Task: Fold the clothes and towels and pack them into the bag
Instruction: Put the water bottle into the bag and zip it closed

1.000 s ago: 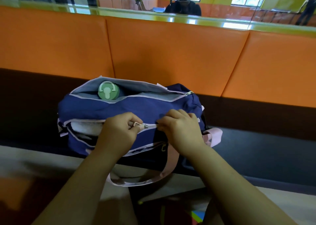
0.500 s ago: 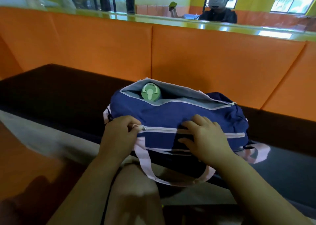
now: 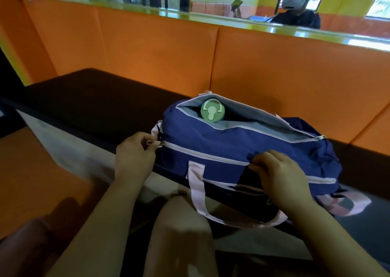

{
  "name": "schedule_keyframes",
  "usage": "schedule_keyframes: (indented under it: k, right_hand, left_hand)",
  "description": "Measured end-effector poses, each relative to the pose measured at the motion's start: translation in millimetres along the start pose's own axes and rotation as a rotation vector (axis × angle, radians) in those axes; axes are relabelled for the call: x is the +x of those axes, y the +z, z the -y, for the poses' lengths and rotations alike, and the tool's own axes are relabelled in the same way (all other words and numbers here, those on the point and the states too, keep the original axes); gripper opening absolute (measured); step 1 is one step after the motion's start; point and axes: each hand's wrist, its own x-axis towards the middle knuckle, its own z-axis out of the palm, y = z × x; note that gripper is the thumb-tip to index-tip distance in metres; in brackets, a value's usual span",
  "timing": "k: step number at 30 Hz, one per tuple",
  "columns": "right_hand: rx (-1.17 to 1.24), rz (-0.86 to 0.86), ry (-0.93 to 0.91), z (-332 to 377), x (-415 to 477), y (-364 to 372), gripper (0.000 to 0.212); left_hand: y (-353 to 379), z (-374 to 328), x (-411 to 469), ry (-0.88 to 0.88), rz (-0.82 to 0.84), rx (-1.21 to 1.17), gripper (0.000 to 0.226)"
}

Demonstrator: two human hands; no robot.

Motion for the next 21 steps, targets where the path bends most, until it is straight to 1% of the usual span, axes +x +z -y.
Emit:
schedule_keyframes:
  k: [3, 6, 8, 10, 12, 14, 16, 17, 19, 21]
  right_hand:
    - [0.005, 0.04, 0.0, 1, 1, -3, 0.011]
    - [0.058, 0.13, 0.014, -4, 7, -11, 0.011]
    - [0.15, 0.192, 0.051, -11, 12, -19, 0.011]
    - [0.215, 0.209, 0.067, -19, 15, -27, 0.01]
    - [0.22, 0.211, 0.074, -28, 15, -34, 0.009]
    - [0.206, 0.219, 0.116, -39, 13, -40, 0.01]
    - [0.175, 0.204, 0.175, -53, 10, -46, 0.011]
    - [0.147, 0.187, 0.21, -61, 9, -49, 0.011]
    - [0.091, 0.137, 0.289, -79, 6, -54, 0.011]
    - [0.048, 0.065, 0.376, -95, 6, -58, 0.01]
  left_hand:
    - [1, 0, 8, 0.012, 0.04, 0.017, 0.015]
    - [2, -5, 18, 0.077, 0.077, 0.132, 0.019]
    - [3, -15, 21, 0.148, 0.054, 0.181, 0.022]
    - [6, -31, 21, 0.238, 0.035, 0.202, 0.022]
    - [12, -49, 19, 0.369, 0.029, 0.183, 0.016]
    - [22, -71, 15, 0.485, 0.06, 0.093, 0.008]
    - [39, -95, 13, 0.581, 0.152, -0.016, 0.003]
    - [49, -107, 11, 0.609, 0.221, -0.036, 0.005]
    - [71, -131, 5, 0.611, 0.377, -0.008, 0.007]
    - [94, -153, -1, 0.643, 0.456, -0.002, 0.006]
